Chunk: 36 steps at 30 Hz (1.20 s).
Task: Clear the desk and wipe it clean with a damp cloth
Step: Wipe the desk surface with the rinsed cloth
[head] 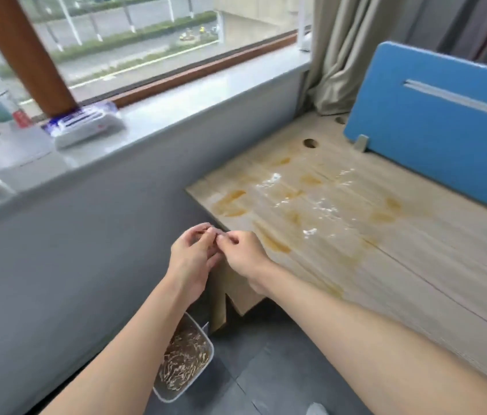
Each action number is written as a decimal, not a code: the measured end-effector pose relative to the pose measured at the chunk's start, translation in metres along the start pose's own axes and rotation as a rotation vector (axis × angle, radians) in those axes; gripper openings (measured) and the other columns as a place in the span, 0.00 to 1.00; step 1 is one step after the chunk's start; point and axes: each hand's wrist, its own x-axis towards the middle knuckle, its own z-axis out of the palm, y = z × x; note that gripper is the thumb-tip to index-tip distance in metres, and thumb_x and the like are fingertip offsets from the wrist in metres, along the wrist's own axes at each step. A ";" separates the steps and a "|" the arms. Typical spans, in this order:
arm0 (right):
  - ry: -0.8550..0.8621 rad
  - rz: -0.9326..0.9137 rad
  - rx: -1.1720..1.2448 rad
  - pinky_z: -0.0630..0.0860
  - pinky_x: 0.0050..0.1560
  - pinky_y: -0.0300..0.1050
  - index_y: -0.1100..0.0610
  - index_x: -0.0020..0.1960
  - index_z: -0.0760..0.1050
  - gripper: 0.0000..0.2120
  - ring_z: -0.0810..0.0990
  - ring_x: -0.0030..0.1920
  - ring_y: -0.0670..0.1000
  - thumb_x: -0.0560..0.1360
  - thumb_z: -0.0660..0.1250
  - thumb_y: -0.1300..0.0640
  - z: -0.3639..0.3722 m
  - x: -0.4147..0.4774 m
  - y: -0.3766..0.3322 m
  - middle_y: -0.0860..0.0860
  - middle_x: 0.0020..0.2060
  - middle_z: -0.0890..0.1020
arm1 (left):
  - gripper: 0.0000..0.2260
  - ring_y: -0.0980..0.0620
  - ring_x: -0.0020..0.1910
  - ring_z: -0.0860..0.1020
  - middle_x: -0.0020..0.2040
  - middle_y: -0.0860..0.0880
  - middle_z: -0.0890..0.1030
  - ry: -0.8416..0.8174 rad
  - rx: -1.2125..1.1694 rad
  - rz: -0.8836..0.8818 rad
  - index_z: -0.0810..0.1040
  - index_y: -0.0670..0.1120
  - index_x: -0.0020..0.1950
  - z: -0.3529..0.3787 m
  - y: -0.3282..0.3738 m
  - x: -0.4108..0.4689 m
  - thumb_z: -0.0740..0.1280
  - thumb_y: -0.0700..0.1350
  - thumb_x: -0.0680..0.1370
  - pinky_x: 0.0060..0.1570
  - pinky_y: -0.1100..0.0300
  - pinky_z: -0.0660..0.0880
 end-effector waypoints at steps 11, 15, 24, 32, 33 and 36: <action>0.256 0.097 0.296 0.67 0.26 0.35 0.58 0.38 0.76 0.13 0.71 0.29 0.48 0.81 0.66 0.56 -0.242 -0.072 0.039 0.54 0.31 0.75 | 0.06 0.48 0.36 0.78 0.38 0.41 0.78 -0.376 0.312 -0.015 0.79 0.32 0.45 0.242 -0.014 -0.058 0.63 0.29 0.78 0.35 0.62 0.78; 0.468 0.100 0.254 0.69 0.27 0.32 0.56 0.41 0.74 0.09 0.75 0.33 0.47 0.80 0.67 0.61 -0.294 -0.085 0.058 0.50 0.34 0.78 | 0.02 0.53 0.31 0.78 0.35 0.45 0.79 -0.446 0.275 -0.076 0.79 0.36 0.48 0.288 -0.032 -0.072 0.67 0.31 0.78 0.32 0.63 0.75; 0.819 0.285 0.543 0.81 0.53 0.54 0.61 0.49 0.73 0.07 0.81 0.49 0.56 0.83 0.62 0.58 -0.362 -0.093 0.067 0.60 0.50 0.82 | 0.08 0.51 0.35 0.75 0.37 0.44 0.78 -0.554 0.330 -0.221 0.77 0.36 0.46 0.330 -0.028 -0.060 0.65 0.39 0.82 0.35 0.61 0.76; 0.906 0.184 0.424 0.83 0.47 0.58 0.57 0.51 0.65 0.05 0.78 0.47 0.55 0.85 0.56 0.57 -0.376 -0.105 0.036 0.58 0.48 0.76 | 0.14 0.52 0.32 0.77 0.38 0.41 0.79 -0.732 0.522 -0.155 0.73 0.39 0.47 0.338 0.007 -0.051 0.53 0.24 0.78 0.30 0.61 0.68; 0.889 0.179 0.355 0.80 0.46 0.56 0.56 0.51 0.65 0.05 0.74 0.44 0.53 0.85 0.55 0.56 -0.378 -0.103 0.033 0.57 0.45 0.74 | 0.14 0.51 0.35 0.78 0.39 0.42 0.79 -0.771 0.553 -0.133 0.74 0.40 0.46 0.340 0.013 -0.050 0.54 0.24 0.77 0.32 0.61 0.70; 0.865 0.137 0.210 0.68 0.43 0.46 0.54 0.51 0.65 0.05 0.68 0.40 0.49 0.85 0.55 0.55 -0.376 -0.099 0.023 0.52 0.41 0.70 | 0.07 0.47 0.45 0.76 0.46 0.43 0.80 -1.027 0.602 -0.150 0.75 0.44 0.49 0.347 0.028 -0.053 0.59 0.37 0.77 0.44 0.55 0.74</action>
